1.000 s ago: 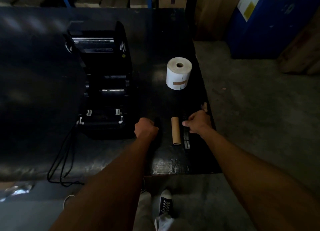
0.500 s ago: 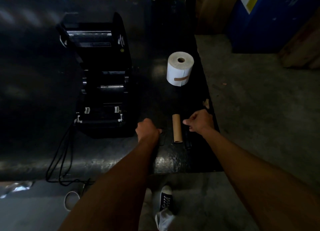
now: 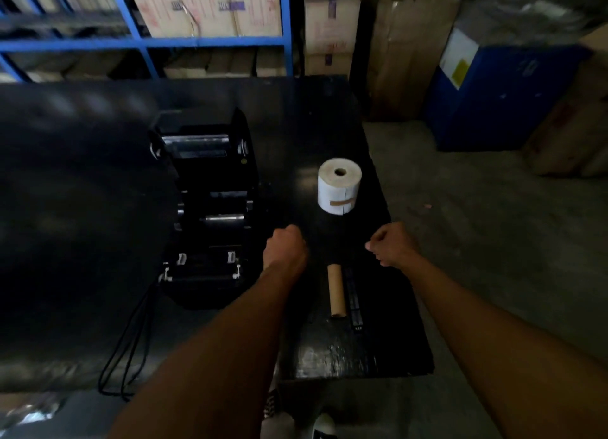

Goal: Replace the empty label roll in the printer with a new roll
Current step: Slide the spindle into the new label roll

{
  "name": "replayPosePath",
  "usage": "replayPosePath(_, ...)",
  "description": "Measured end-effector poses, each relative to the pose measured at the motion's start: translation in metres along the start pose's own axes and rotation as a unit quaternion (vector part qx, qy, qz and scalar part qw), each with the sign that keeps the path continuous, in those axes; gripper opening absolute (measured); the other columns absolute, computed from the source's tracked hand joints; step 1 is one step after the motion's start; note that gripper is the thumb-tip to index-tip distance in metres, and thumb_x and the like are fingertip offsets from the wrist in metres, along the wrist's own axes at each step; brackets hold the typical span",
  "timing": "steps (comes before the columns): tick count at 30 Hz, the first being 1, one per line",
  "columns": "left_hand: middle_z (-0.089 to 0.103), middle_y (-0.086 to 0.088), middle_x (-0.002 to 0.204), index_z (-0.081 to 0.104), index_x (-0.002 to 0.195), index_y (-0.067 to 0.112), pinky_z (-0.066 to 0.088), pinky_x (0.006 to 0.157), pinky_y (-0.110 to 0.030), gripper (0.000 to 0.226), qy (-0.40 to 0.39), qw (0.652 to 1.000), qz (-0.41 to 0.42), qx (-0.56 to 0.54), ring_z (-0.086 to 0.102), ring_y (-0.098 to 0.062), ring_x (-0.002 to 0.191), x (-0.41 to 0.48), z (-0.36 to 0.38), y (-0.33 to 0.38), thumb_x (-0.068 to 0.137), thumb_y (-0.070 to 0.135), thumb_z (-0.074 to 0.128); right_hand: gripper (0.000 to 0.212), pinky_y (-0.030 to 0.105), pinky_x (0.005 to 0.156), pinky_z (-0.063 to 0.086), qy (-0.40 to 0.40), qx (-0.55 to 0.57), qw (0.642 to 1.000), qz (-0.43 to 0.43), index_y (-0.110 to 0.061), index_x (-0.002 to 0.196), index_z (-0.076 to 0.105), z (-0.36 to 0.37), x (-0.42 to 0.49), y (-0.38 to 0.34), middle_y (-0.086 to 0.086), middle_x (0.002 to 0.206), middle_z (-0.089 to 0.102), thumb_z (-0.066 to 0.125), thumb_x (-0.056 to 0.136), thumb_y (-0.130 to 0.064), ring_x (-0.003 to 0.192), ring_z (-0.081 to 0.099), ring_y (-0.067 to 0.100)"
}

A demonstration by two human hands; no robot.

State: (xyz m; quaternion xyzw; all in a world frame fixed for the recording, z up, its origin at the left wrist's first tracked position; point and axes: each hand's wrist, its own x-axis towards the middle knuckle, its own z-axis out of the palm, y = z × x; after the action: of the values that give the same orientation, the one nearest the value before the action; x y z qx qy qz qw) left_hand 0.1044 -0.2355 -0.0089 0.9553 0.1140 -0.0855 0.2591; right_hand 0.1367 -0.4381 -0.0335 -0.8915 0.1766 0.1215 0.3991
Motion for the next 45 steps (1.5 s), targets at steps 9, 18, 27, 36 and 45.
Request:
replayPosePath(9,0.057,-0.017,0.124,0.06,0.117,0.01,0.05,0.09,-0.042,0.031,-0.005,0.989,0.147,0.03,0.058,-0.036,0.11,0.069,-0.046,0.071,0.087,0.012,0.063,0.051,0.029,0.085,0.043,0.005,0.0,0.999,-0.042,-0.003,0.121,0.06,-0.017,0.04,-0.029,0.018,0.121,0.063,0.081,0.075,-0.012,0.11,0.062,0.03)
replayPosePath(18,0.025,-0.017,0.143,0.036,0.141,0.023,0.037,0.105,-0.058,0.079,-0.101,0.96,0.204,0.163,0.028,-0.039,0.132,0.152,-0.011,0.082,0.076,0.036,0.078,0.084,0.042,0.107,0.044,-0.034,-0.004,0.999,0.005,-0.012,0.143,0.044,0.017,0.104,-0.03,0.014,0.142,0.054,0.085,0.07,-0.014,0.131,0.05,0.031)
replayPosePath(27,0.006,-0.024,0.157,0.053,0.136,0.017,0.022,0.113,-0.059,0.066,-0.148,0.91,0.317,0.221,-0.003,-0.04,0.146,0.197,-0.003,0.085,0.08,0.05,0.069,0.06,0.037,0.093,0.053,-0.029,0.025,0.999,0.001,-0.014,0.121,0.067,0.03,0.14,-0.027,0.011,0.116,0.072,0.086,0.064,-0.019,0.11,0.065,0.03)
replayPosePath(36,0.062,-0.022,0.12,0.069,0.096,-0.006,0.046,0.094,-0.038,0.052,-0.114,0.975,0.076,-0.172,0.057,-0.033,0.114,0.196,-0.016,0.08,0.079,0.044,0.074,0.052,0.031,0.066,0.052,-0.112,0.252,0.959,0.064,-0.038,0.134,0.055,-0.004,0.128,-0.043,-0.006,0.117,0.06,0.067,0.085,-0.05,0.108,0.059,0.027)
replayPosePath(45,0.074,-0.013,0.091,0.07,0.089,0.008,0.058,0.062,-0.033,0.03,-0.088,0.834,-0.108,-0.534,0.073,-0.025,0.077,0.131,-0.015,0.059,0.081,0.037,0.069,0.032,0.048,0.073,0.061,-0.11,0.271,0.956,0.026,-0.028,0.115,0.062,-0.032,0.081,-0.097,0.007,0.121,0.061,0.069,0.086,-0.038,0.103,0.063,0.029)
